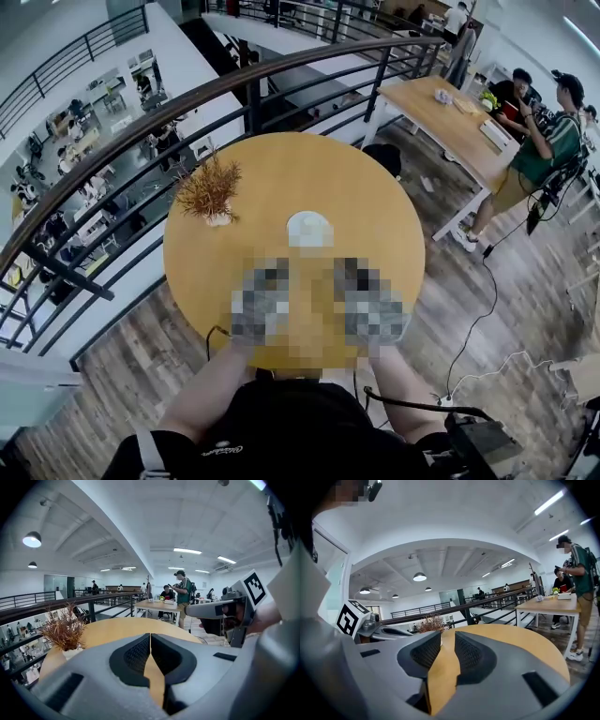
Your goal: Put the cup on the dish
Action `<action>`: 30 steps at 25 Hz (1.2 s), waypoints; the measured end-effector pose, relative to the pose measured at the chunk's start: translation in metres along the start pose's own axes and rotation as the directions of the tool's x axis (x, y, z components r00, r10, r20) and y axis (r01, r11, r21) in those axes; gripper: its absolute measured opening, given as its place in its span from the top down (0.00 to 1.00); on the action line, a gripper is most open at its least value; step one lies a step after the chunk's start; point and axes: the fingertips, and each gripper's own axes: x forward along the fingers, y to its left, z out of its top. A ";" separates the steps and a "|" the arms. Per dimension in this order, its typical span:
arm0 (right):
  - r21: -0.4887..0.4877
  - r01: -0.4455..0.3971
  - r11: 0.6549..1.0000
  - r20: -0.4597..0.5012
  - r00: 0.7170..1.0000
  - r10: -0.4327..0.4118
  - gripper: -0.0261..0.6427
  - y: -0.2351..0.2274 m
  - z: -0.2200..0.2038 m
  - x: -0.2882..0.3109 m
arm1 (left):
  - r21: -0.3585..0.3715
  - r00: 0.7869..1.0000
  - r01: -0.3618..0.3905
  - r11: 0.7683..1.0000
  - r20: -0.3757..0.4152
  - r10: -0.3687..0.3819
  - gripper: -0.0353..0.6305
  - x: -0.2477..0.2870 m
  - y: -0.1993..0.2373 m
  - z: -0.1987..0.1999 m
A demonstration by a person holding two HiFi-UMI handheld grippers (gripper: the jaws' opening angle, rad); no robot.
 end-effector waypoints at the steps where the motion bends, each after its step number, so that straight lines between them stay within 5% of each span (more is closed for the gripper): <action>1: -0.001 -0.001 1.000 0.005 1.000 0.001 0.82 0.003 0.002 -0.003 | 0.000 1.000 -0.001 1.000 0.010 0.001 0.93 -0.002 -0.001 0.004; 14: -0.026 -0.055 0.998 0.024 0.998 0.056 0.85 0.030 0.015 -0.007 | 0.025 0.997 -0.017 1.000 0.077 0.015 0.93 -0.018 0.006 0.036; 30: -0.033 -0.086 0.996 -0.009 0.996 0.086 0.86 0.046 -0.001 -0.005 | 0.013 0.998 -0.005 1.000 0.069 0.004 0.93 -0.020 0.002 0.023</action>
